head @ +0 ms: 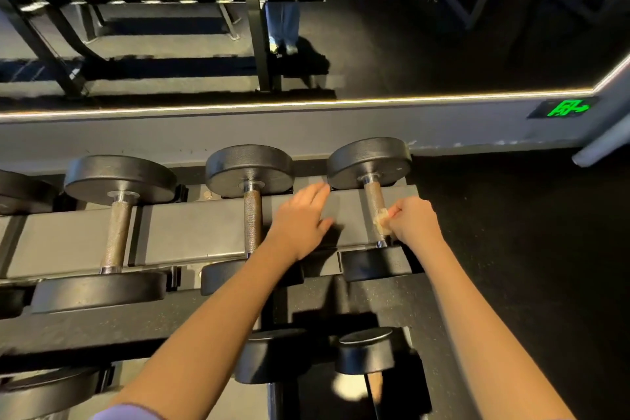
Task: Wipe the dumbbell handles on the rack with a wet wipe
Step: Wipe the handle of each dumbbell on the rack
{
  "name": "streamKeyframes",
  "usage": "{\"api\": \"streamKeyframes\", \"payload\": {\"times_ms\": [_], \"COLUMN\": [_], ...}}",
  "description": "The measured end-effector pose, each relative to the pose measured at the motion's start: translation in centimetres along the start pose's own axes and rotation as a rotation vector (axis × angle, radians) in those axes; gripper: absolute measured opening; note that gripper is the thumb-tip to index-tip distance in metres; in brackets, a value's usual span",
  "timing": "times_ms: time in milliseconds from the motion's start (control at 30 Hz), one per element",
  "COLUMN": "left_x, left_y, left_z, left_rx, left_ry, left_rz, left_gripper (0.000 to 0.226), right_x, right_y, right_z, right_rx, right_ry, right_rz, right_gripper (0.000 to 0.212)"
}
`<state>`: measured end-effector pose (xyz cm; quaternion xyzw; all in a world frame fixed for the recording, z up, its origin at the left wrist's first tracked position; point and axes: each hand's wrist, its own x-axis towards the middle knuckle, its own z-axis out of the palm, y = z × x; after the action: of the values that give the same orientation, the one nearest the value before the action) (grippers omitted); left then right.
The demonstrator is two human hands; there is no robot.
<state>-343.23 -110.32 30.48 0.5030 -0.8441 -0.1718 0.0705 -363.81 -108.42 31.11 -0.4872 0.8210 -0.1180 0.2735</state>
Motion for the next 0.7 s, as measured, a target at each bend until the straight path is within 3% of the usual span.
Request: {"api": "streamKeyframes", "payload": {"times_ms": [100,233,700], "left_x": [3.3,6.3,6.5], "left_y": [1.9,3.2,3.0], "left_z": [-0.8,-1.4,-0.1], "left_rx": [-0.12,-0.111,-0.118], "left_ry": [0.044,0.055,0.15], "left_rz": [-0.008,-0.021,-0.036], "left_gripper": [0.069,0.065,0.061], "right_x": [-0.1,0.3,0.4], "right_y": [0.3,-0.8,-0.5], "right_z": [0.3,0.1,0.8], "right_rx": [0.01,0.016,0.04], "right_ry": [0.009,0.1,0.164], "right_rz": [0.02,-0.042,-0.131], "right_gripper": [0.005,0.013,0.014]}}
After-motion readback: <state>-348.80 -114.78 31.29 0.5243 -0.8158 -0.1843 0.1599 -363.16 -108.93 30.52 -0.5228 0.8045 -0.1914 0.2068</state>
